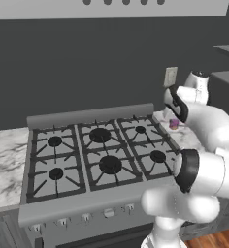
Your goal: Four empty soda cans are scattered around the kitchen. Gather all the cans and cluster them next to the stove for recycling.
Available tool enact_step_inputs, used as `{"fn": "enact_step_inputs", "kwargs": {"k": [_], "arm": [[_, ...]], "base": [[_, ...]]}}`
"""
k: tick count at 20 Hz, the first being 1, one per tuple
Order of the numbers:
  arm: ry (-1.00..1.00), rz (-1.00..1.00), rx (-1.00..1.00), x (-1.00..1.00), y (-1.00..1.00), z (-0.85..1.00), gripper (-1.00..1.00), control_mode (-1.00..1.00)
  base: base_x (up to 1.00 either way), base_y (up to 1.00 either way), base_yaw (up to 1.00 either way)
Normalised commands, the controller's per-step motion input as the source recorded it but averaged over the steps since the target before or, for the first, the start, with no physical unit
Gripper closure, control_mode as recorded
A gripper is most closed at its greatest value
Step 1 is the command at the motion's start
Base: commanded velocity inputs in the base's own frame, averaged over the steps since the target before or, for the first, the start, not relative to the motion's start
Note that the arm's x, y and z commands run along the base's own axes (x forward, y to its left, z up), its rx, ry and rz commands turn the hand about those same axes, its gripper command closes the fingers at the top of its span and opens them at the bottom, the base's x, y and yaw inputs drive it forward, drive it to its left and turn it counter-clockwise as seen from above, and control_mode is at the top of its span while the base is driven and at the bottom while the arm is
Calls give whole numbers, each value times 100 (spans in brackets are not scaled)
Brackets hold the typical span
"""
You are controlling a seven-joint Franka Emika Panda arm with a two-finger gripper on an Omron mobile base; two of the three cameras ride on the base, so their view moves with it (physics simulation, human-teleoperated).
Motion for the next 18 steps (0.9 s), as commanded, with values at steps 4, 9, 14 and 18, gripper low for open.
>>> {"fn": "enact_step_inputs", "kwargs": {"k": [4,9,14,18], "arm": [[0,0,3,-100,24,34,-100,-100],[-2,0,0,-99,44,62,-100,-100],[-1,0,0,-83,61,76,-100,-100],[-2,1,-5,-81,52,59,-100,-100]], "base": [[0,0,0],[0,0,0],[0,0,0],[0,0,0]]}}
